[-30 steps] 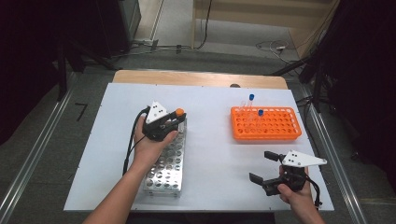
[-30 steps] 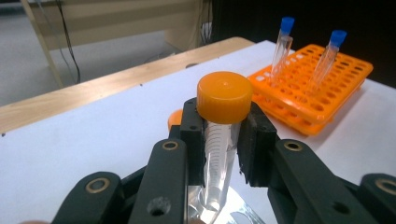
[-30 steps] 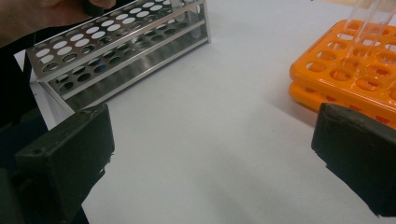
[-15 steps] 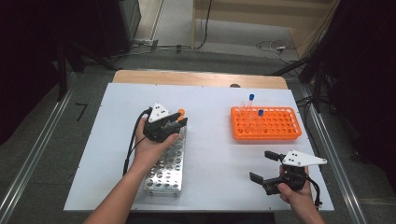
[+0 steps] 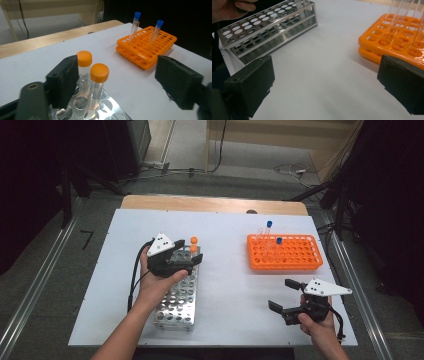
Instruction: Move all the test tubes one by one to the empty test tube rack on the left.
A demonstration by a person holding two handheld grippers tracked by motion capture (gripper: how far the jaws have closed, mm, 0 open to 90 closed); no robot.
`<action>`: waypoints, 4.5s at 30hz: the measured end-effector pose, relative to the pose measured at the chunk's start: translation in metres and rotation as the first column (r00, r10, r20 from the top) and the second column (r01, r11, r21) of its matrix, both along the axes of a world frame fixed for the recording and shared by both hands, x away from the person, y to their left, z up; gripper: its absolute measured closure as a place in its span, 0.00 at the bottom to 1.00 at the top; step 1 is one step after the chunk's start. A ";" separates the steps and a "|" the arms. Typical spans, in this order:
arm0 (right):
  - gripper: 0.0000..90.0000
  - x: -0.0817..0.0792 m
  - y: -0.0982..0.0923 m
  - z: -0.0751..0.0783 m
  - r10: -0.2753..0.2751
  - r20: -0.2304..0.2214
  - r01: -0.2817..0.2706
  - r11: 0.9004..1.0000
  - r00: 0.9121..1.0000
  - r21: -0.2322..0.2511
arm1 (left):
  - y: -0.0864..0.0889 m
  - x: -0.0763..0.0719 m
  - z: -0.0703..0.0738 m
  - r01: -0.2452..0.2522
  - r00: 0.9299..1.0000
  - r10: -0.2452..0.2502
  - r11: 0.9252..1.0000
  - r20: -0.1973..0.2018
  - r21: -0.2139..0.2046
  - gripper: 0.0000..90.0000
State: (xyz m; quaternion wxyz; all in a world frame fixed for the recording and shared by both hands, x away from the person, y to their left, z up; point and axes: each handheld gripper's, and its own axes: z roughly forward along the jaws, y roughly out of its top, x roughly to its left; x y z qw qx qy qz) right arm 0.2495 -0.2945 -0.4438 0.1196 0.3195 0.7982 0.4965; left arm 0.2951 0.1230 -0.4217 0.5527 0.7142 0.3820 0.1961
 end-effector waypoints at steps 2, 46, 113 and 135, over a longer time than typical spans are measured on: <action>0.01 0.002 -0.001 0.001 -0.008 0.005 0.008 1.000 1.000 0.004 | 0.001 -0.004 0.001 0.008 1.000 -0.008 1.000 -0.002 -0.006 0.11; 0.72 0.130 0.009 -0.020 -0.381 -0.007 0.378 0.920 0.925 -0.100 | 0.011 -0.066 -0.008 0.083 0.996 -0.084 0.994 -0.006 -0.067 0.00; 0.84 -0.010 0.097 0.021 0.162 0.087 -0.159 0.986 0.983 -0.044 | -0.040 -0.078 0.007 0.243 0.970 -0.242 0.969 0.036 -0.046 0.39; 0.84 -0.024 0.125 0.018 0.259 0.074 -0.255 0.965 0.963 -0.064 | -0.060 -0.081 0.006 0.360 0.932 -0.357 0.932 0.058 -0.044 0.71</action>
